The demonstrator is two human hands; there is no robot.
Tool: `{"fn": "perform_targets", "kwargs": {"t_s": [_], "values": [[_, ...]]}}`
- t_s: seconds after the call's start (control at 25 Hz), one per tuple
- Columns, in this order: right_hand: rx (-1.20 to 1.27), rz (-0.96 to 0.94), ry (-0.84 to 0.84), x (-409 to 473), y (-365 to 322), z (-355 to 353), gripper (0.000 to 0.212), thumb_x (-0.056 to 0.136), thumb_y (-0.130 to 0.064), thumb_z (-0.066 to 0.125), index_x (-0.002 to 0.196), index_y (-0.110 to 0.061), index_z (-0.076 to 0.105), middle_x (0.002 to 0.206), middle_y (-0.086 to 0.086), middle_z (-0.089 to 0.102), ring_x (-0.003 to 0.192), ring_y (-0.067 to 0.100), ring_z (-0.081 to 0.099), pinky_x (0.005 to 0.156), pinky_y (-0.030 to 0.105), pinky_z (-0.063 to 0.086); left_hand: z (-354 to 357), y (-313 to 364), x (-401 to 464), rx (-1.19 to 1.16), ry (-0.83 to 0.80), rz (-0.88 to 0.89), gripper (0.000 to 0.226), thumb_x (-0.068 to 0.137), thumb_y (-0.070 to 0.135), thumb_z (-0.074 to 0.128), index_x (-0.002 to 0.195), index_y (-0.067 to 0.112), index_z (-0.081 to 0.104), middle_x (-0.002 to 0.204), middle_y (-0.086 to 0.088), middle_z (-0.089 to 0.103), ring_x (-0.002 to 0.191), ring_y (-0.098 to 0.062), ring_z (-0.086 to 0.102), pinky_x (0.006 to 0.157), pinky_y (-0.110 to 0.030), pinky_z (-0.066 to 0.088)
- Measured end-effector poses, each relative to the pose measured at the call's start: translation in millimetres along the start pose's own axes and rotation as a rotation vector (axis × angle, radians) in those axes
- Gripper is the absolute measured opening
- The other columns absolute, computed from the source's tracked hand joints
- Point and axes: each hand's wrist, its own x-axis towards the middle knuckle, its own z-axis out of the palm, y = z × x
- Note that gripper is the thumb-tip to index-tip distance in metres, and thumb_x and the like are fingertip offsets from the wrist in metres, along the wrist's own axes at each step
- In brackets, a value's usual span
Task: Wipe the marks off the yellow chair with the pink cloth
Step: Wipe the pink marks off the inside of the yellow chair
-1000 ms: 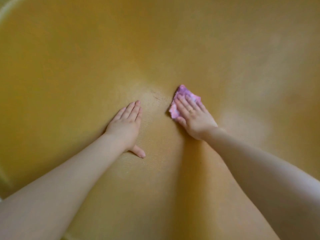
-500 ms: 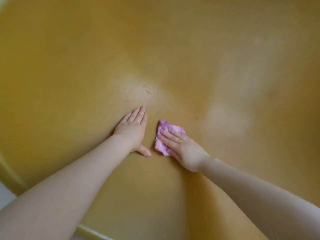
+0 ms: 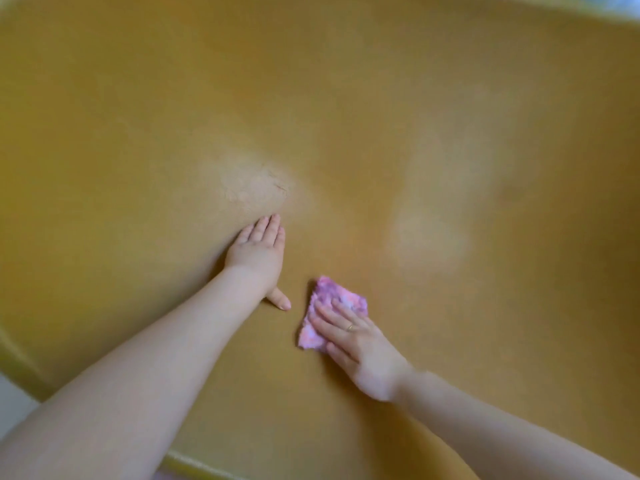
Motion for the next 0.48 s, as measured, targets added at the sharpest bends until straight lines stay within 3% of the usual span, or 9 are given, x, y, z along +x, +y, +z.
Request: {"fn": "perform_targets", "kwargs": {"t_s": [0.08, 0.12, 0.2, 0.32, 0.4, 0.48], "values": [[-0.070, -0.040, -0.071, -14.2, 10.5, -7.4, 0.065, 0.089, -0.055, 0.008, 0.146, -0.025, 0.017, 0.147, -0.017, -0.002, 0.138, 0.007, -0.007, 0.113, 0.026, -0.003, -0.4, 8.5, -3.3, 0.022, -0.017, 0.109, 0.121, 0.069, 0.062, 0.066, 0.149, 0.009, -0.008, 0.156, -0.009, -0.020, 0.145, -0.023, -0.012, 0.117, -0.034, -0.004], [-0.142, 0.016, -0.043, -11.3, 28.7, -17.9, 0.059, 0.092, -0.047, 0.012, 0.146, -0.024, 0.015, 0.150, -0.013, -0.001, 0.140, 0.010, -0.005, 0.116, 0.030, 0.000, 2.0, 14.0, -5.8, 0.009, -0.046, 0.146, 0.118, 0.071, 0.061, 0.066, 0.149, 0.011, -0.007, 0.156, -0.008, -0.020, 0.146, -0.022, -0.012, 0.117, -0.033, -0.003], [-0.299, 0.258, 0.065, 1.2, 75.4, -46.2, 0.051, 0.098, -0.025, 0.025, 0.147, -0.021, 0.009, 0.155, -0.005, -0.001, 0.143, 0.017, -0.002, 0.116, 0.042, 0.009, 9.8, 23.8, -9.6, -0.052, -0.110, 0.146, 0.118, 0.072, 0.060, 0.066, 0.149, 0.013, -0.010, 0.155, -0.007, -0.023, 0.145, -0.021, -0.014, 0.118, -0.033, -0.001], [-0.329, 0.609, 0.283, 9.2, 122.7, -78.5, 0.055, 0.097, -0.008, 0.029, 0.147, -0.018, 0.010, 0.157, 0.000, 0.003, 0.143, 0.023, 0.001, 0.116, 0.042, 0.010, 14.1, 36.0, -6.8, -0.092, -0.121, 0.081, 0.123, 0.069, 0.061, 0.067, 0.149, 0.012, -0.013, 0.154, -0.006, -0.026, 0.145, -0.021, -0.016, 0.118, -0.034, 0.001], [-0.269, 0.546, 0.419, 14.1, 110.1, -56.7, 0.051, 0.094, -0.010, 0.027, 0.145, -0.011, 0.023, 0.154, 0.009, 0.017, 0.141, 0.033, 0.013, 0.113, 0.049, 0.019, 9.4, 40.6, -3.5, -0.068, -0.113, 0.059, 0.127, 0.067, 0.063, 0.068, 0.148, 0.010, -0.014, 0.154, -0.008, -0.026, 0.145, -0.023, -0.015, 0.118, -0.034, 0.000], [-0.193, 0.307, 0.395, 15.8, 73.9, -20.2, 0.048, 0.091, -0.014, 0.032, 0.137, -0.007, 0.041, 0.146, 0.015, 0.036, 0.134, 0.041, 0.028, 0.107, 0.056, 0.029, 4.2, 46.1, 2.9, -0.054, -0.108, 0.053, 0.130, 0.065, 0.064, 0.069, 0.148, 0.009, -0.014, 0.154, -0.009, -0.026, 0.145, -0.024, -0.015, 0.118, -0.034, 0.000]]}}
